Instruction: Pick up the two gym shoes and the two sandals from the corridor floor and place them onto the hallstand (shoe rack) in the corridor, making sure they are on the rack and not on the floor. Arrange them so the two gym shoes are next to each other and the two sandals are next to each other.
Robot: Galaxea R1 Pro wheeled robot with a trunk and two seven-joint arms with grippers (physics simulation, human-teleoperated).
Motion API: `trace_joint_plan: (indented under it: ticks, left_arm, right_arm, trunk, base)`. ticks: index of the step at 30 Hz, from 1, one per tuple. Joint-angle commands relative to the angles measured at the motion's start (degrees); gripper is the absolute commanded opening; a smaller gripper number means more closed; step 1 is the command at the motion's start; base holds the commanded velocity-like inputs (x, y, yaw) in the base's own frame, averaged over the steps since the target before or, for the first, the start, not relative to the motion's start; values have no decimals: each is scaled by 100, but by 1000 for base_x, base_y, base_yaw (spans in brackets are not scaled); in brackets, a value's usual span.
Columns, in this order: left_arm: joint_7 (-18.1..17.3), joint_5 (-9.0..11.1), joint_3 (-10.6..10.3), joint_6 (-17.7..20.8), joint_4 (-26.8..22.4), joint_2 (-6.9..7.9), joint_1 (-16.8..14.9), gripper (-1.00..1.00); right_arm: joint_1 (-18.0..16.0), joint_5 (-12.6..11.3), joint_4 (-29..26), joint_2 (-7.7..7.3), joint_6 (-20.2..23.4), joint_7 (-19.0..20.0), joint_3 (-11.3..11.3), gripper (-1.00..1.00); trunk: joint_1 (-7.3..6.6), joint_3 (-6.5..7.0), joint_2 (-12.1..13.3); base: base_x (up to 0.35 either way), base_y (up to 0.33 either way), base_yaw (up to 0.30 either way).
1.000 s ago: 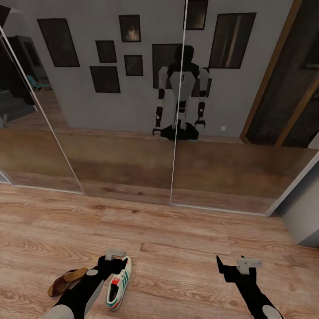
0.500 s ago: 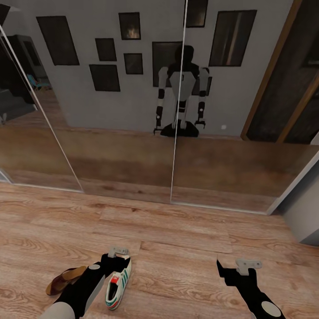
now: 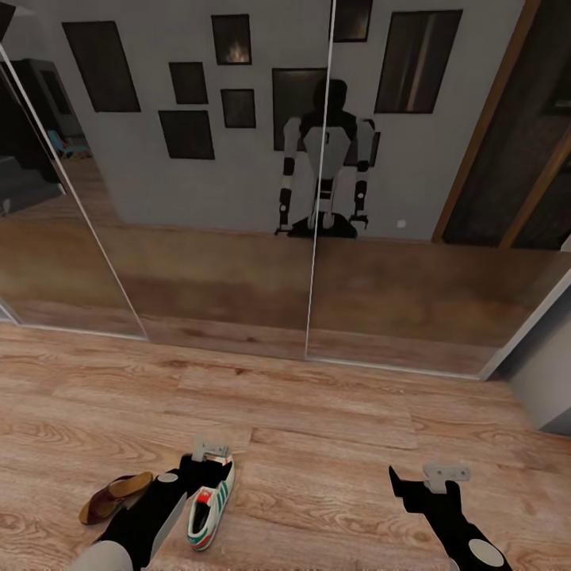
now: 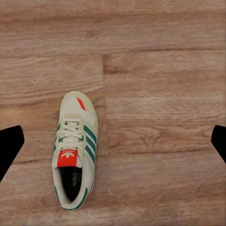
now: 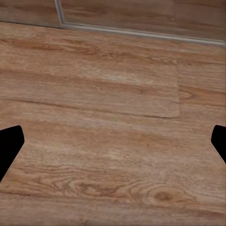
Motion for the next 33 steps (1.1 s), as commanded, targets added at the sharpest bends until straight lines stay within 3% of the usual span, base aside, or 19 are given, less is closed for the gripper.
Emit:
trace_joint_plan:
  ticks: [1, 33]
  left_arm:
    - [-5, -3, -20, 32, -13, 6, 3, 100]
    - [-3, -2, -19, 21, -16, 8, 27, 100]
  right_arm:
    - [-3, -18, -11, -1, 31, 2, -4, 100]
    - [-1, -18, -45, -2, 31, -7, -39, 100]
  trunk:
    - [22, -30, -44]
    - [725, -888, -1327]
  base:
    - [0, 0, 0]
    - [0, 0, 0]
